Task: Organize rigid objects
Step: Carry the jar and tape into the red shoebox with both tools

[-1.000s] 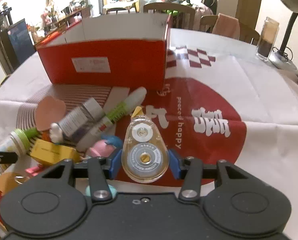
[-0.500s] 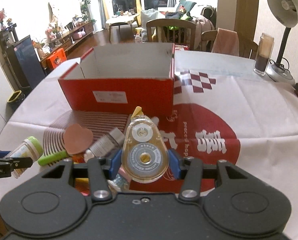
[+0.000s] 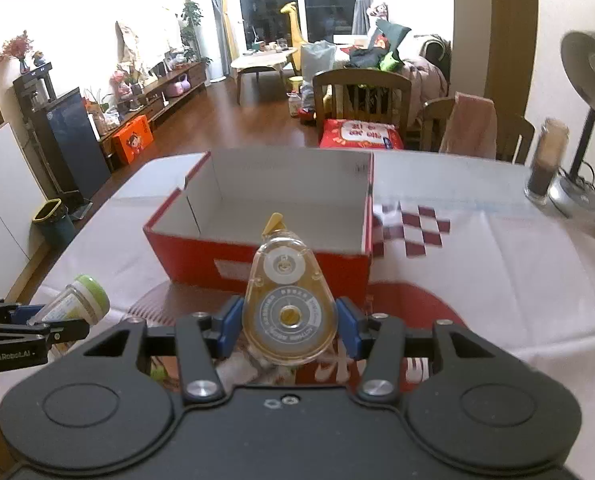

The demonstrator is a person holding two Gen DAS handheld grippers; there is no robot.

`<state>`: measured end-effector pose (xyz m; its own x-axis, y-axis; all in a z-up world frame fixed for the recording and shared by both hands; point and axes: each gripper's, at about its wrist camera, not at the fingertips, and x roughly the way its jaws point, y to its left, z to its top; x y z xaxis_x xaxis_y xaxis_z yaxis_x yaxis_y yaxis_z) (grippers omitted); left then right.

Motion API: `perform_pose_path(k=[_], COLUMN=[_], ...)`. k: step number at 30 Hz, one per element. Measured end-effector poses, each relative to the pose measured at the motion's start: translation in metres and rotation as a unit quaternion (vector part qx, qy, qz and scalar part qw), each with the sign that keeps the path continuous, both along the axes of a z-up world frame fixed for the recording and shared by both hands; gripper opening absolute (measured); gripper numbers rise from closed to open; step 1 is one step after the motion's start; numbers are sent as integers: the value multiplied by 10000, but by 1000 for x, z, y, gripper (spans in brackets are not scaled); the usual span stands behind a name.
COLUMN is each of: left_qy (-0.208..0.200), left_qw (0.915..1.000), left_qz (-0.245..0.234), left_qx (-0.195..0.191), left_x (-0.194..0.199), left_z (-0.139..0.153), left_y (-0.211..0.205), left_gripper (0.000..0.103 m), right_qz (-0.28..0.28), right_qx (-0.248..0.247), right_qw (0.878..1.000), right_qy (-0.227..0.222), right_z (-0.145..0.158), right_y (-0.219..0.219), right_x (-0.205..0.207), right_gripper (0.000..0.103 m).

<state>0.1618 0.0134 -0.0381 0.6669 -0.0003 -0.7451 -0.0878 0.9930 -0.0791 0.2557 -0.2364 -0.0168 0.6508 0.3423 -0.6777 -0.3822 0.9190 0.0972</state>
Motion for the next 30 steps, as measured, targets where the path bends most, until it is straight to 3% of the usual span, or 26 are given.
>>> perform_pose_path(k=[14,25,30], left_qy=[-149,35,298], left_qw=[9995,9990,9976], left_qz=[-17,-184,-302], left_qx=[291,416,550], left_x=[91,180,214], left_z=[19,3,-14], left_y=[-1,-6,-18], left_gripper=[42,42,42], right_qz=[324,517,567], right_qx=[-148,-457,-678], right_qw=[9993,9970,9942], right_qy=[72,356,605], right_z=[0,-25,-45], right_y=[25,52,64], right_x=[71,127,150], right_gripper=[49,49,49])
